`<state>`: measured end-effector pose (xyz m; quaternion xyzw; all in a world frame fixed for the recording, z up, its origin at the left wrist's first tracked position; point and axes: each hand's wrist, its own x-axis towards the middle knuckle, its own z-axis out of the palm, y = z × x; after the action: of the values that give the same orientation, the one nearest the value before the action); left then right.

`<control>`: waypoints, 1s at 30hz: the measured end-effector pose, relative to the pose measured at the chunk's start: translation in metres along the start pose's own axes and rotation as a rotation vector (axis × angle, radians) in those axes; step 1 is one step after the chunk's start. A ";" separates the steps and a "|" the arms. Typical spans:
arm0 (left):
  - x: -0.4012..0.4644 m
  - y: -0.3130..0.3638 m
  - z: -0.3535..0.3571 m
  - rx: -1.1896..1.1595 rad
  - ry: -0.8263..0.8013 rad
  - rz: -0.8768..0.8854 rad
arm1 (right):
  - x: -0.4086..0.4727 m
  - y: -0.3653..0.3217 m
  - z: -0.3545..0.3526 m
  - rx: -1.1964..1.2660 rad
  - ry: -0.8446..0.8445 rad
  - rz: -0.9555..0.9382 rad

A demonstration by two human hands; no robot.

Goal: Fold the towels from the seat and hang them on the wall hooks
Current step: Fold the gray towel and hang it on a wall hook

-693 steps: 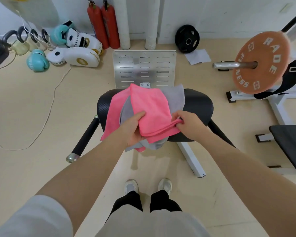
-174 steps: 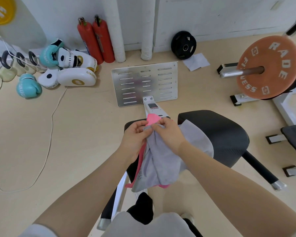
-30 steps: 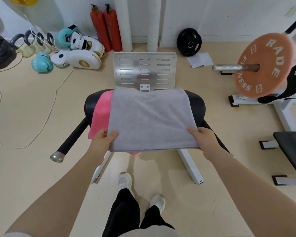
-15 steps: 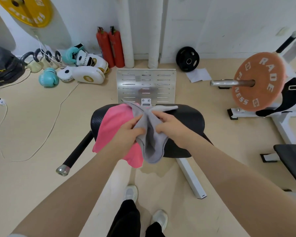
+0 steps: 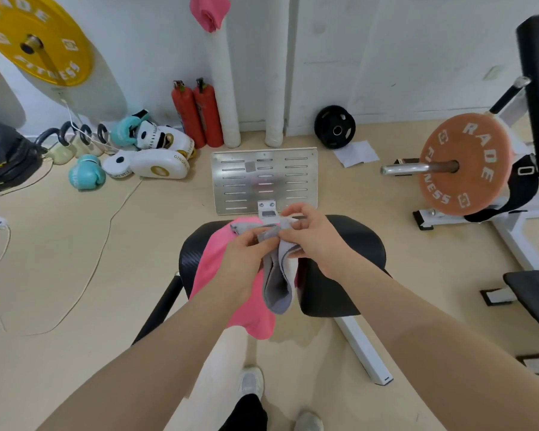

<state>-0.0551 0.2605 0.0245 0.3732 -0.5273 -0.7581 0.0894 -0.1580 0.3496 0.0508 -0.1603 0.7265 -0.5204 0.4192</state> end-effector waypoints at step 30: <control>0.029 0.030 0.007 0.197 0.073 0.062 | 0.026 -0.017 -0.012 -0.018 0.114 0.164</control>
<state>-0.0878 0.2371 0.0379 0.3911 -0.6069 -0.6854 0.0952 -0.1863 0.3331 0.0560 -0.0743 0.7645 -0.4860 0.4168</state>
